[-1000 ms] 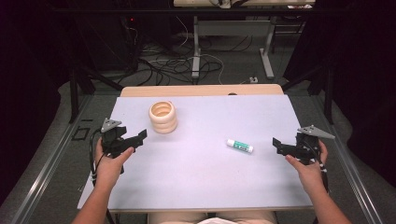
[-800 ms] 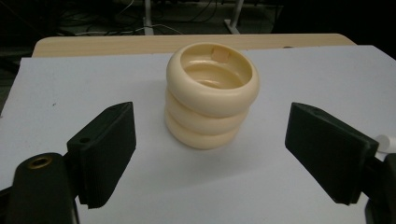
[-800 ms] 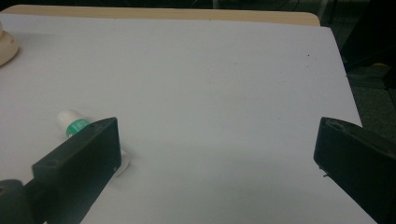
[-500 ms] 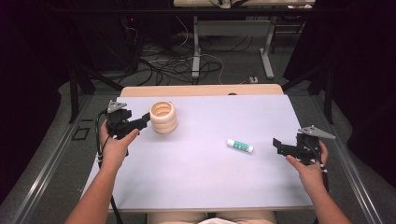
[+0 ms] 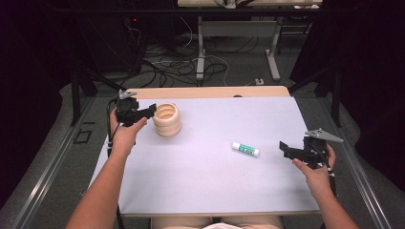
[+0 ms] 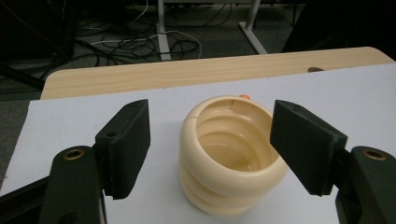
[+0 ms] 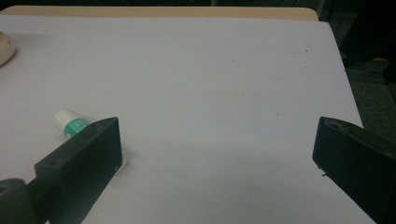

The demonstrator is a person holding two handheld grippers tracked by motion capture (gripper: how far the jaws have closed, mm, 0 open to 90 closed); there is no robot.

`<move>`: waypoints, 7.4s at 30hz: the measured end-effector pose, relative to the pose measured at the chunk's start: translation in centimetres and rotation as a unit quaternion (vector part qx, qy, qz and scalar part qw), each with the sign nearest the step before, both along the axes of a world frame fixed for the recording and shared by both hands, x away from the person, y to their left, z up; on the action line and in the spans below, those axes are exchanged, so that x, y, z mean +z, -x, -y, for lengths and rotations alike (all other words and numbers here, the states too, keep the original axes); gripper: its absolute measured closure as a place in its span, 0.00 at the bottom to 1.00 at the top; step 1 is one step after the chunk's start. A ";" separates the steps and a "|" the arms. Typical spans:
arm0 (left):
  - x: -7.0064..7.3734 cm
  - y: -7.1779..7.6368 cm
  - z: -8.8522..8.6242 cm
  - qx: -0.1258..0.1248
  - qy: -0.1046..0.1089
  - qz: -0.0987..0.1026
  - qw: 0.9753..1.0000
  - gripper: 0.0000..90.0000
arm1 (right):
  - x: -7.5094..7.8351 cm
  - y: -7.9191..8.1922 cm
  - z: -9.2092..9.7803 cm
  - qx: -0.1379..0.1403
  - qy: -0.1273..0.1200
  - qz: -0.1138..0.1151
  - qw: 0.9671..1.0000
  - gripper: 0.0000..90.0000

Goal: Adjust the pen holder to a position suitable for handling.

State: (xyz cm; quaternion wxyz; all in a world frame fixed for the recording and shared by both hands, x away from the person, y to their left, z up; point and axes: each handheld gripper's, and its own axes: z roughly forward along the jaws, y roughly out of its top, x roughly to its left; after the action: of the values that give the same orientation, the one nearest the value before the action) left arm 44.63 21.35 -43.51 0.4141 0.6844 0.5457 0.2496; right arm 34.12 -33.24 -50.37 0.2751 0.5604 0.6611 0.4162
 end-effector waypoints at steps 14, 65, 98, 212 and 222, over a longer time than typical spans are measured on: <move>-1.5 -3.2 -1.1 0.017 0.001 -0.021 1.000 0.37 | -0.2 0.0 -0.1 0.000 0.000 -0.006 1.000 0.02; -6.0 -6.5 1.6 0.023 -0.028 -0.115 0.993 0.81 | -0.7 -0.1 -0.2 -0.005 -0.001 0.003 1.000 0.04; -4.8 -5.5 2.7 0.056 -0.045 -0.121 0.990 0.84 | -0.5 0.1 -0.2 0.003 0.003 -0.010 1.000 0.04; -4.5 10.9 12.0 -0.209 -0.017 -0.051 0.976 0.34 | -0.6 0.5 -1.1 0.023 0.010 -0.012 1.000 0.05; -3.6 11.1 11.0 -0.202 -0.023 -0.025 0.979 0.30 | -0.6 0.5 -1.1 0.022 0.014 -0.008 1.000 0.05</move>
State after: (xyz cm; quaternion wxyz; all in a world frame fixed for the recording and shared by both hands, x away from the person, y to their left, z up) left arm 33.49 10.38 -47.08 0.4263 0.7957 0.4008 0.1563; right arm 33.62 -32.17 -50.96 0.2682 0.5450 0.6814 0.4083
